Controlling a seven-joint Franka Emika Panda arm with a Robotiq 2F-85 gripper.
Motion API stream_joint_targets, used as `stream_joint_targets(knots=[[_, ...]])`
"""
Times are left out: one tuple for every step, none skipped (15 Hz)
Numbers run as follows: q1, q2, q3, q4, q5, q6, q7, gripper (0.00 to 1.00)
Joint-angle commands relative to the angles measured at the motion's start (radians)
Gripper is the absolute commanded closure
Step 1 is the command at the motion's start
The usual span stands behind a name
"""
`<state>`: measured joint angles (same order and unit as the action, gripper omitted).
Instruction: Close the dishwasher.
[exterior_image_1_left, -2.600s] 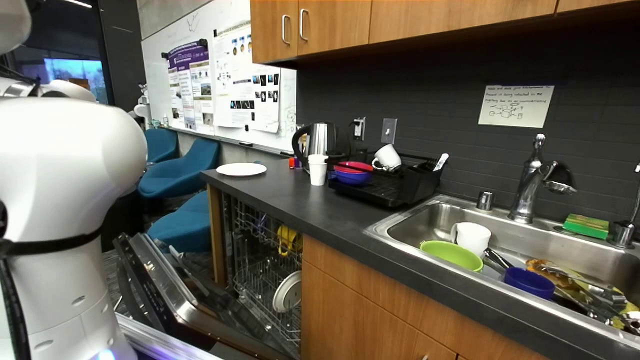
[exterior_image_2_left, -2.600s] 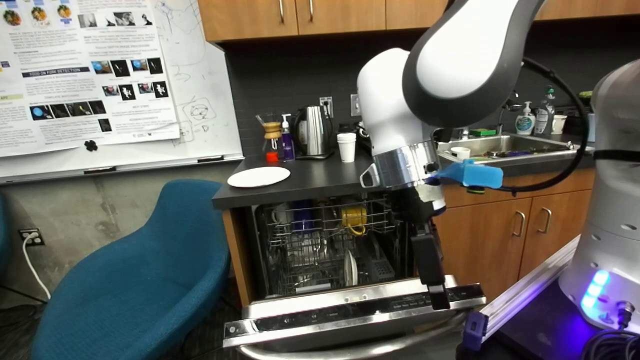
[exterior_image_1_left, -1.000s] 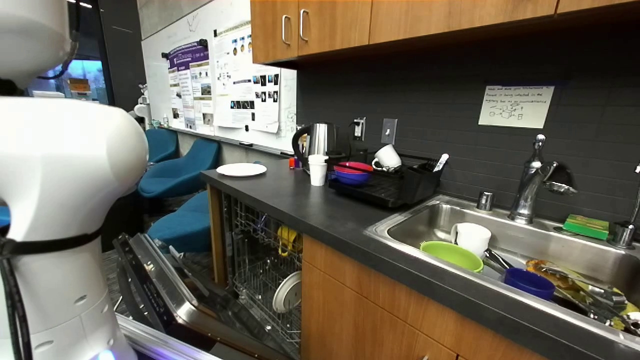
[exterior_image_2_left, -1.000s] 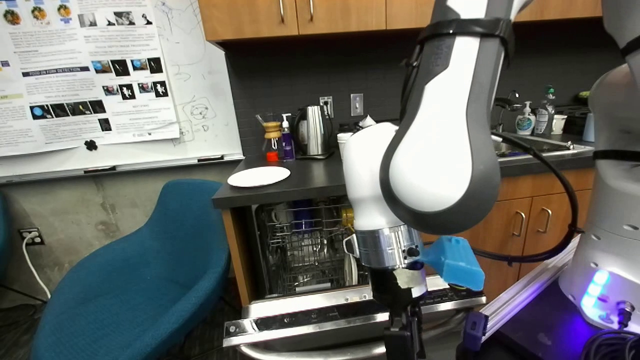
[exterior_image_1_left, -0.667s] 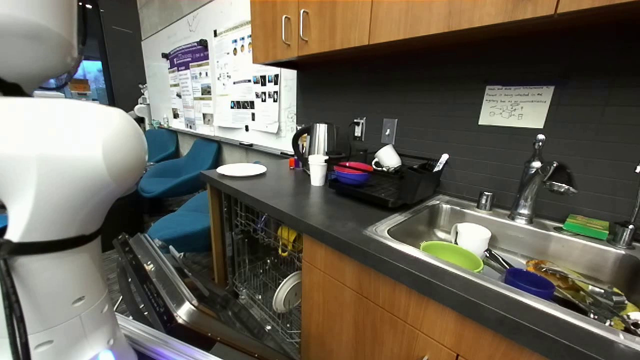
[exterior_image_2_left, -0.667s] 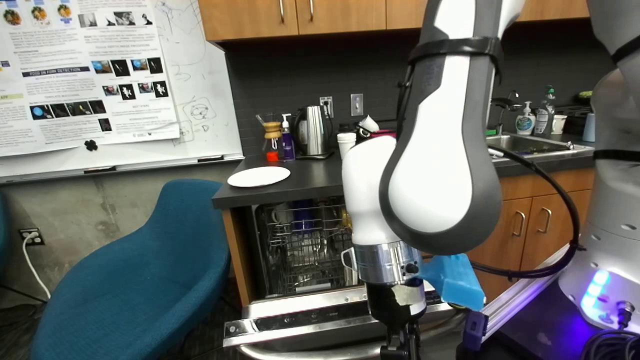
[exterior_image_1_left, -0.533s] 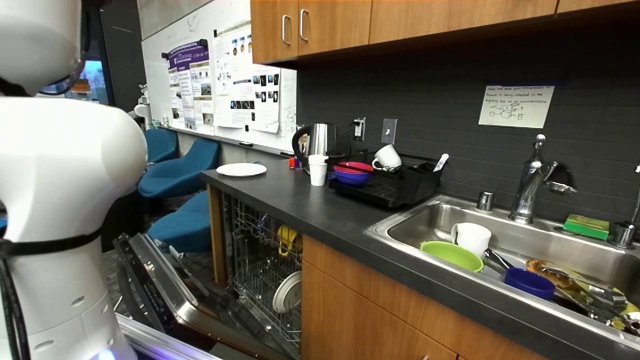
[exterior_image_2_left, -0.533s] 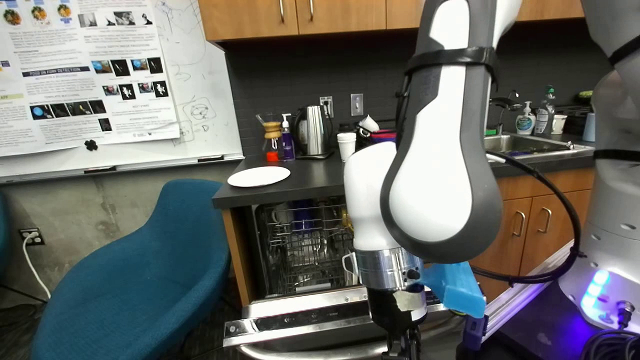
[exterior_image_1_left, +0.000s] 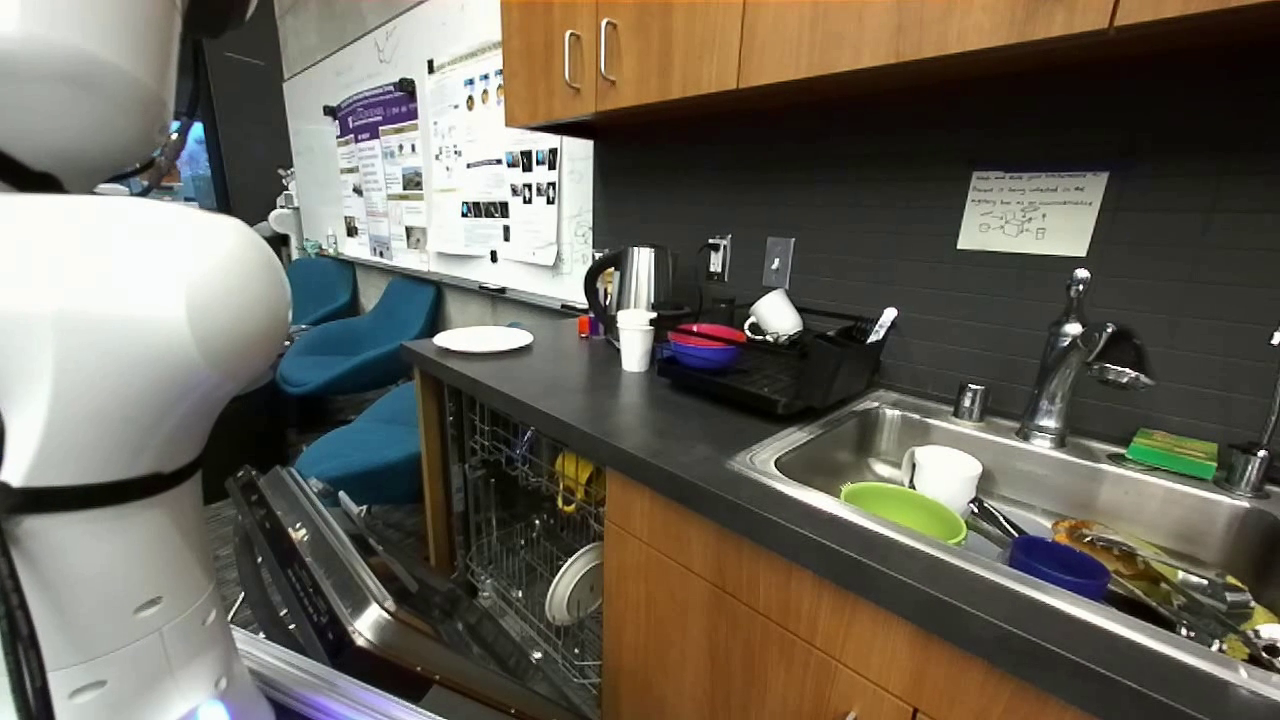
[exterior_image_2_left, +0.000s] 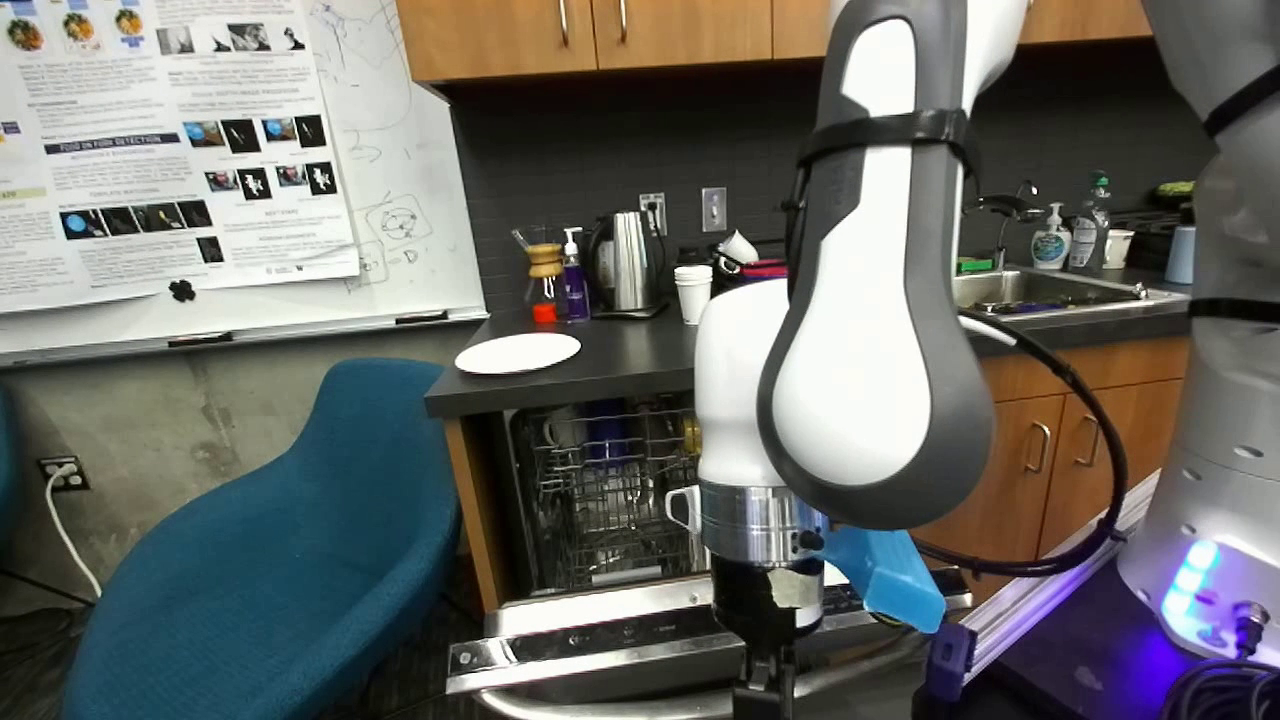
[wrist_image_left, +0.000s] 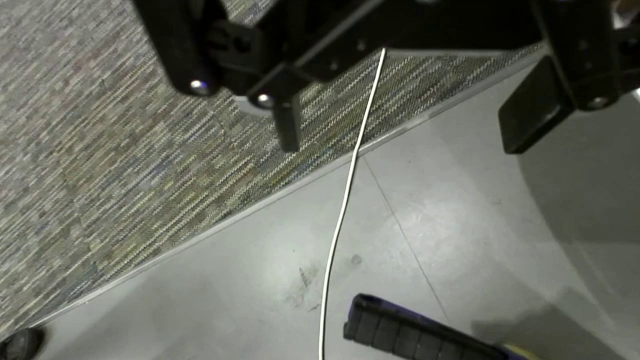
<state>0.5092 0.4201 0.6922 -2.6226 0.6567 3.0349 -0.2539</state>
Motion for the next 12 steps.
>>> stream_joint_targets(knots=[[-0.067, 0.025, 0.073, -0.013, 0.024, 0.102, -0.061, 0.00], [-0.074, 0.038, 0.080, -0.021, 0.013, 0.133, -0.068, 0.00], [-0.070, 0.048, 0.077, -0.031, 0.003, 0.155, -0.070, 0.00], [-0.057, 0.067, 0.062, -0.040, -0.009, 0.184, -0.076, 0.00], [-0.040, 0.086, 0.037, -0.049, -0.021, 0.212, -0.082, 0.00], [-0.022, 0.104, 0.011, -0.055, -0.030, 0.239, -0.090, 0.00], [-0.002, 0.123, -0.016, -0.060, -0.037, 0.265, -0.097, 0.00], [-0.001, 0.141, -0.058, -0.078, -0.218, 0.295, 0.037, 0.00], [0.027, 0.154, -0.106, -0.081, -0.283, 0.313, 0.062, 0.00], [0.053, 0.162, -0.155, -0.074, -0.355, 0.320, 0.104, 0.00], [0.074, 0.172, -0.193, -0.072, -0.409, 0.333, 0.134, 0.00], [0.095, 0.186, -0.236, -0.064, -0.455, 0.342, 0.153, 0.00]])
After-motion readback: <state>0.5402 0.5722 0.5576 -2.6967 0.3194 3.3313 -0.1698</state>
